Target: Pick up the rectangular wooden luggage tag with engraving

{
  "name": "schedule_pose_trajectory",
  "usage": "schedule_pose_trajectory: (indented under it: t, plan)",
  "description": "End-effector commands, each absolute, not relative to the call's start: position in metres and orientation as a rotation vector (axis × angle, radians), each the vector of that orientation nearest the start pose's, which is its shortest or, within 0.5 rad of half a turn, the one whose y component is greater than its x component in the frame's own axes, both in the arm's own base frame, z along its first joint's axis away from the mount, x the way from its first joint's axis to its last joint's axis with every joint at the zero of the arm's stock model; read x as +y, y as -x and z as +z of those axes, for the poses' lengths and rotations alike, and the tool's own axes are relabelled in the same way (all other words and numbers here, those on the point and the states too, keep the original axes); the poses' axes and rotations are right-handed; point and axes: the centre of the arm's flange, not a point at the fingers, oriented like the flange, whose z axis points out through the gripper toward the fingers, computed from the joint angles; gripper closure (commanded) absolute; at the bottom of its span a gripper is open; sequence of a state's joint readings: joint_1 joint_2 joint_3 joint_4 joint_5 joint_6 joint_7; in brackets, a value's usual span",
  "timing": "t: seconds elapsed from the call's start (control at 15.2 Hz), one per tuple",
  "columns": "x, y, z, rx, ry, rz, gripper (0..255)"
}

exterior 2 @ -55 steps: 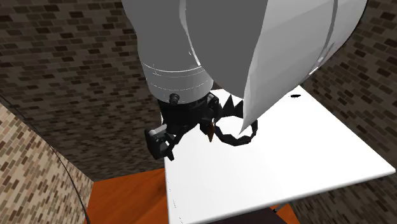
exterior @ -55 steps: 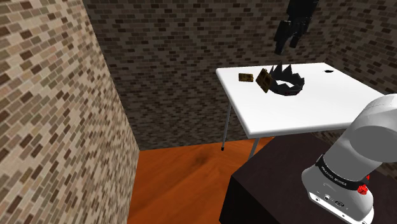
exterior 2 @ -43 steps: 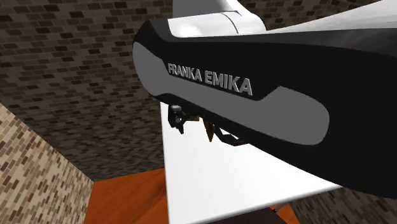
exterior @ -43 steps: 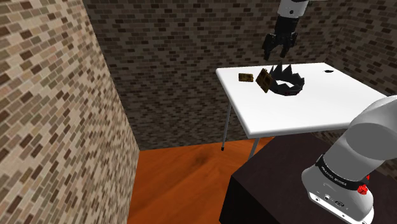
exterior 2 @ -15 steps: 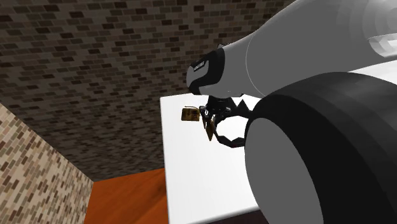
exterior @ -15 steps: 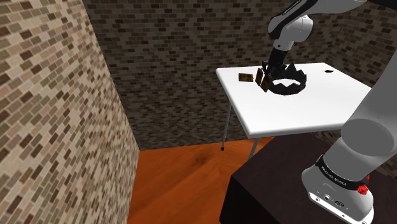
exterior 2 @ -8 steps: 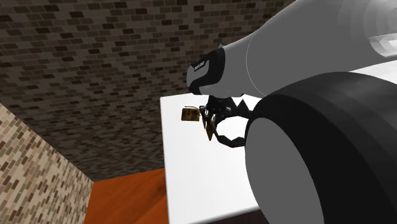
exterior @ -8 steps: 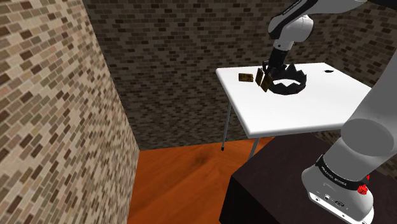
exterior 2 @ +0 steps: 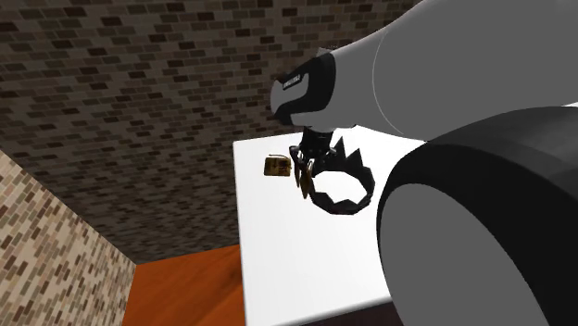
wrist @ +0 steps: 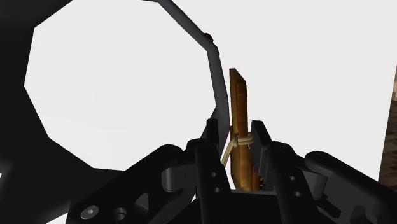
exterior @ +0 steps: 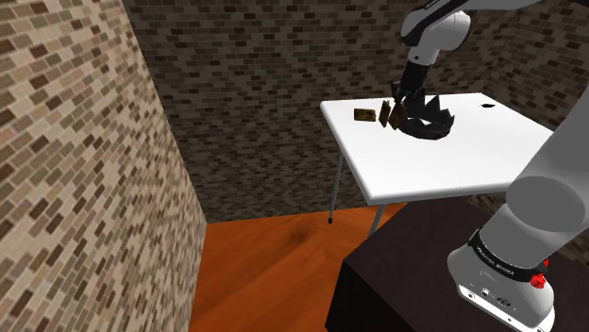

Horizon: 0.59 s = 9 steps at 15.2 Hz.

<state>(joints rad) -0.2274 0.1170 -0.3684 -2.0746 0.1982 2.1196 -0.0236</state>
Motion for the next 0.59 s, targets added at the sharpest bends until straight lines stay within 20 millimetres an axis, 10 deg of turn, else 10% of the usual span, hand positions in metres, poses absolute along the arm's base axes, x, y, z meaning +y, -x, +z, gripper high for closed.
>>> schedule_pose_trajectory:
  t: [0.0,0.53]
  plan:
    - [-0.304,-0.469,0.385,1.002,2.833,0.031,255]
    - [-0.304,-0.469,0.417,1.003,2.833,0.031,255]
